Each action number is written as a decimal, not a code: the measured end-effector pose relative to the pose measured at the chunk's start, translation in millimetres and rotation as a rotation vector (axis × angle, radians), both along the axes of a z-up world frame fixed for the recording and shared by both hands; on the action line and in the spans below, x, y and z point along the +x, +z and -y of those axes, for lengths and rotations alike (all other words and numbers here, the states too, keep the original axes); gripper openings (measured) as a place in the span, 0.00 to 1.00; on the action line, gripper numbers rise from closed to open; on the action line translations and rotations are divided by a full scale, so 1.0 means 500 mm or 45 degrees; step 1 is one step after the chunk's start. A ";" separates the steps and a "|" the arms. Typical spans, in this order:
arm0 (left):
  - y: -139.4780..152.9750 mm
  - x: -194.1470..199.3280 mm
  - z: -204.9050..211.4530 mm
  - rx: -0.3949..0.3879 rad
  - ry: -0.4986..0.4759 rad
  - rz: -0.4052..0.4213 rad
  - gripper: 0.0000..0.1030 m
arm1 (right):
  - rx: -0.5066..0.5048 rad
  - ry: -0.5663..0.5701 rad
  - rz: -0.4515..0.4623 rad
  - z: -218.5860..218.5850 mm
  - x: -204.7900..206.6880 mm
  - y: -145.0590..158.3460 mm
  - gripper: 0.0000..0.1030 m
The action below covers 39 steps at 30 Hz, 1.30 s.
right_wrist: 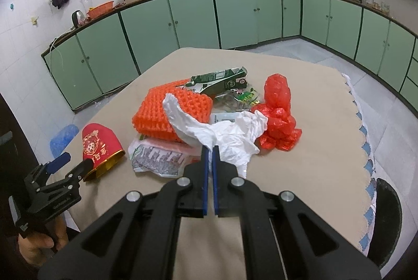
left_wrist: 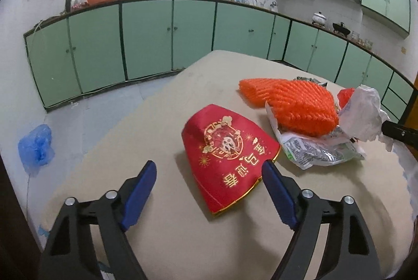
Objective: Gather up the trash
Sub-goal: 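Grasp the red cup with the left tool and lift it, then grasp the white tissue with the right tool while the left tool holds the red cup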
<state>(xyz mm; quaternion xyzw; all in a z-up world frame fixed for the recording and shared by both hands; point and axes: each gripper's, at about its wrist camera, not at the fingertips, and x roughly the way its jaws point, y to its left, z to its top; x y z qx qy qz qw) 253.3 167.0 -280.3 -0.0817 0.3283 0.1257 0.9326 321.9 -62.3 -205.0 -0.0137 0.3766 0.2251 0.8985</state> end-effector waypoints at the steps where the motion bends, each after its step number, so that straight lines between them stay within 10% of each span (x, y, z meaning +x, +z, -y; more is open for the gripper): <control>1: -0.001 0.002 0.001 0.003 -0.005 -0.001 0.75 | 0.002 -0.003 -0.005 0.001 0.001 -0.002 0.02; 14: -0.020 0.011 0.026 0.048 -0.063 -0.052 0.72 | 0.018 -0.043 -0.068 0.020 -0.018 -0.049 0.02; 21: -0.024 0.011 0.016 -0.010 -0.092 -0.054 0.04 | 0.026 -0.039 -0.074 0.025 -0.026 -0.053 0.02; 39: 0.107 -0.055 0.119 0.032 -0.265 0.142 0.03 | 0.049 -0.081 0.016 0.078 -0.073 0.028 0.02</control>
